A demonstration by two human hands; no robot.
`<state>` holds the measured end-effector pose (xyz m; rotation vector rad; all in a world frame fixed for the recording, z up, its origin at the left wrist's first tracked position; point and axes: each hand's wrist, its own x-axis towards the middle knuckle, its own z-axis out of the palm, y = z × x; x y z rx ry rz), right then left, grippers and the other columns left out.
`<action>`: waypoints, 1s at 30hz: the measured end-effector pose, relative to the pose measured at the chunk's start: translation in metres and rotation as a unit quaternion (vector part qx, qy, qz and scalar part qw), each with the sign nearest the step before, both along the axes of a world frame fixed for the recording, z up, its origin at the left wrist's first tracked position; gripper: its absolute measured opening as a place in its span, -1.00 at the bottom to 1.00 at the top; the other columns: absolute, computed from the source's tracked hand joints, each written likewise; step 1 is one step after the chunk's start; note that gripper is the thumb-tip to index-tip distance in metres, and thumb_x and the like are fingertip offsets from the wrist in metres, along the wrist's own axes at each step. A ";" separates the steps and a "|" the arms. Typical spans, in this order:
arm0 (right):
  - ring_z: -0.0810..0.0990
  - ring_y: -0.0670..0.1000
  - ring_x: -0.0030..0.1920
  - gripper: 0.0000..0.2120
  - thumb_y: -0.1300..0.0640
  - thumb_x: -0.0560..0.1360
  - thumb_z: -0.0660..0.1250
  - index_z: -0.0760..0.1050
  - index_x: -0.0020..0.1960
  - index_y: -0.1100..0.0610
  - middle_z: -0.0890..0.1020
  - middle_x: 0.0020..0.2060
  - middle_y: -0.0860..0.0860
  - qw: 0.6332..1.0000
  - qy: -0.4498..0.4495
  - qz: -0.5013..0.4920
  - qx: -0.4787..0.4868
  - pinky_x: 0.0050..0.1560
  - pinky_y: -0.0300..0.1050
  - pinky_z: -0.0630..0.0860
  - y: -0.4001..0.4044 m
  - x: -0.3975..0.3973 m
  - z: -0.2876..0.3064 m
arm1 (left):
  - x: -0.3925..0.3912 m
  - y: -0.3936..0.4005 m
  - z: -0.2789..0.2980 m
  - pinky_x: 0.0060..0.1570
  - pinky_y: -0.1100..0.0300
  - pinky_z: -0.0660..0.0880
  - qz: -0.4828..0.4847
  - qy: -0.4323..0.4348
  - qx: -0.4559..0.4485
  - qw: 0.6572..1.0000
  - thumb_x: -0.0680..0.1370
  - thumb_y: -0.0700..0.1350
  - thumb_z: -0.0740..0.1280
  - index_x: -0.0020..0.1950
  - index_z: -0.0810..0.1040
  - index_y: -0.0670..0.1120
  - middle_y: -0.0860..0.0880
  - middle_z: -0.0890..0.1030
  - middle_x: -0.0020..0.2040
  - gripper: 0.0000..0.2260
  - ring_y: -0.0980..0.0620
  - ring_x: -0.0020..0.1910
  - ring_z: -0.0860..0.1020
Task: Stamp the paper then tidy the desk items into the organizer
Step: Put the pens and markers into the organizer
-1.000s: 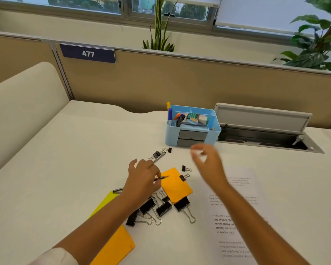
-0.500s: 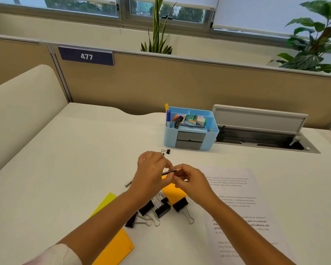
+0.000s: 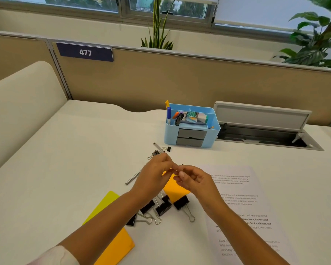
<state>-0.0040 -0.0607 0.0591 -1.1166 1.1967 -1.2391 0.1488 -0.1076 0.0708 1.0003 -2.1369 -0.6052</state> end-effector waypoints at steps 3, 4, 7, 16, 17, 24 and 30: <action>0.67 -0.02 -0.10 -0.71 -0.01 0.28 0.40 0.59 -0.02 0.02 0.70 -0.15 0.05 0.998 -0.013 -0.056 -0.011 -0.09 -0.25 0.59 -0.005 -0.010 0.010 | 0.010 -0.007 -0.011 -0.14 0.22 0.44 0.064 0.025 0.016 0.998 0.48 -0.29 0.33 -0.02 0.63 -0.05 0.03 0.54 -0.16 -0.82 0.07 -0.15 0.51; 0.67 -0.02 -0.10 -0.68 -0.02 0.25 0.41 0.58 -0.02 0.03 0.70 -0.15 0.04 0.997 -0.016 -0.073 -0.019 -0.09 -0.26 0.59 -0.008 -0.016 0.016 | 0.016 -0.011 -0.017 -0.11 0.16 0.45 0.115 0.006 0.011 0.993 0.48 -0.28 0.33 -0.02 0.63 -0.05 0.01 0.57 -0.13 -0.82 0.04 -0.12 0.53; 0.66 -0.04 -0.06 -0.59 -0.08 0.20 0.40 0.53 0.01 0.03 0.67 -0.10 0.03 0.990 -0.018 -0.123 -0.060 -0.07 -0.28 0.59 -0.016 -0.038 0.039 | 0.040 -0.020 -0.041 0.00 0.05 0.36 0.247 -0.131 0.040 0.959 0.50 -0.14 0.32 0.12 0.54 -0.01 0.00 0.57 0.05 -0.79 -0.04 0.05 0.49; 0.63 -0.11 -0.09 -0.82 0.09 0.51 0.28 0.47 0.10 0.07 0.63 -0.07 0.03 0.950 0.104 -0.269 -0.121 -0.10 -0.37 0.57 -0.055 -0.092 0.060 | 0.060 -0.021 -0.069 -0.05 0.10 0.37 0.270 -0.267 0.077 0.922 0.53 0.00 0.26 0.14 0.44 -0.09 -0.05 0.47 0.11 -0.75 -0.06 0.05 0.43; 0.64 -0.11 -0.09 -0.82 0.09 0.51 0.28 0.47 0.10 0.06 0.63 -0.08 0.02 0.947 0.110 -0.275 -0.126 -0.10 -0.37 0.57 -0.058 -0.095 0.062 | 0.060 -0.022 -0.068 -0.07 0.12 0.36 0.270 -0.274 0.074 0.920 0.54 -0.01 0.25 0.10 0.46 -0.09 -0.05 0.47 0.09 -0.78 -0.05 0.02 0.43; 0.64 -0.12 -0.09 -0.82 0.04 0.51 0.27 0.46 0.09 0.05 0.63 -0.07 0.00 0.940 0.136 -0.284 -0.128 -0.09 -0.32 0.58 -0.076 -0.103 0.069 | 0.062 -0.022 -0.068 -0.11 0.17 0.33 0.277 -0.296 0.072 0.911 0.53 -0.04 0.25 0.01 0.51 -0.08 -0.03 0.47 0.04 -0.85 -0.02 -0.02 0.45; 0.63 -0.09 -0.12 -0.61 0.11 0.52 0.28 0.32 0.33 0.08 0.63 -0.12 -0.01 0.952 0.160 -0.258 -0.046 -0.08 -0.21 0.55 -0.088 -0.104 0.063 | 0.064 -0.017 -0.057 -0.21 0.14 0.41 0.286 -0.163 0.061 0.942 0.54 -0.08 0.27 -0.06 0.51 -0.10 -0.03 0.57 -0.12 -0.90 -0.01 -0.23 0.51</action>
